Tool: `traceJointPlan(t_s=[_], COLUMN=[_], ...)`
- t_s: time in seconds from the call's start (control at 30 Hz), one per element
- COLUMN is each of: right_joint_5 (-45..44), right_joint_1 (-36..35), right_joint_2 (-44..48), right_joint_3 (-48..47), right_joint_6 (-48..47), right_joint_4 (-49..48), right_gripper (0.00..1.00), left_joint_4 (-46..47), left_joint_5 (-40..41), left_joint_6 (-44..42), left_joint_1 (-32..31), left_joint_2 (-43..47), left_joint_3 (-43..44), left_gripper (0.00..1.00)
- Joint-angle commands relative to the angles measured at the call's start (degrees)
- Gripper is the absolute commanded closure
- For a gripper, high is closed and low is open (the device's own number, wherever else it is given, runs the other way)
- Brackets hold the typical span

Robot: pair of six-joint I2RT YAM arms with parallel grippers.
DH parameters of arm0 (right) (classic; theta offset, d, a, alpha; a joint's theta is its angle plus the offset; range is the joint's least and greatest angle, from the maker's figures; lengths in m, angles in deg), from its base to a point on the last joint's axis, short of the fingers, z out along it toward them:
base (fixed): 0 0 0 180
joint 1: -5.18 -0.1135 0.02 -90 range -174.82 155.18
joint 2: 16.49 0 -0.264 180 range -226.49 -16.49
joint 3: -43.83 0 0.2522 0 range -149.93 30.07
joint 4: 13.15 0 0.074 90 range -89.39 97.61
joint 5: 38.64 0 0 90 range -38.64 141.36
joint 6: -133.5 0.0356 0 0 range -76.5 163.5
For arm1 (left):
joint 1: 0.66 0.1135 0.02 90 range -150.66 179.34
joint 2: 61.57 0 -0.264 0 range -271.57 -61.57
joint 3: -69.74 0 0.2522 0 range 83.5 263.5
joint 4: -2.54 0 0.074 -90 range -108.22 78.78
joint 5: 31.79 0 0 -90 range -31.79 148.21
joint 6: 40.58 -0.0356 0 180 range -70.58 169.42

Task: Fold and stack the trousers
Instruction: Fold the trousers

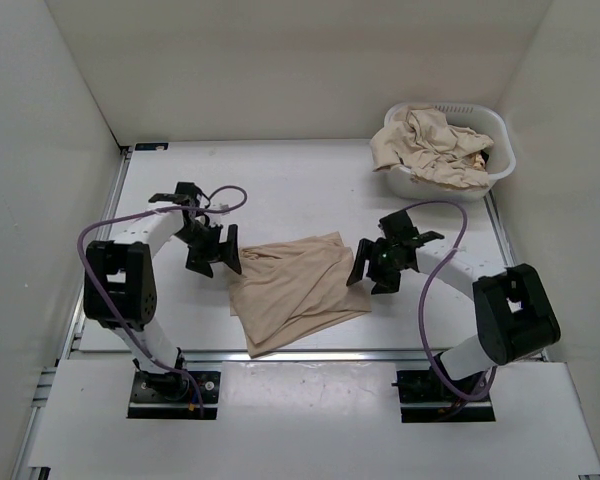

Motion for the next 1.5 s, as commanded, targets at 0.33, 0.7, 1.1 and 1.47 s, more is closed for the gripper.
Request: traceJointPlan(t_s=[0.33, 0.7, 1.1, 1.47], right_joint_5=[4.17, 5.4, 3.82, -10.32], right_joint_1=[-3.54, -8.37, -8.37, -5.3], right_joint_2=[-6.87, -8.02, -6.89, 8.41], right_joint_3=[5.5, 3.31, -4.34, -19.87], right_joint_6=[-0.24, 0.29, -5.51, -14.38], right_joint_4=[-7.02, -7.55, 0.97, 26.61], right_gripper=[0.78, 0.96, 0.21, 0.01], left_joint_4=[4.11, 3.58, 1.47, 0.33], left_joint_5=[-5.85, -1.99, 1.44, 18.65], left_joint_6=[-0.08, -0.08, -0.08, -0.08], left_joint_1=[-1.51, -1.51, -0.98, 2.88], left_joint_2=[-13.7, -21.96, -19.78, 0.42], left_joint_3=[4.42, 22.17, 24.64, 22.2], left_gripper=[0.63, 0.86, 0.28, 0.0])
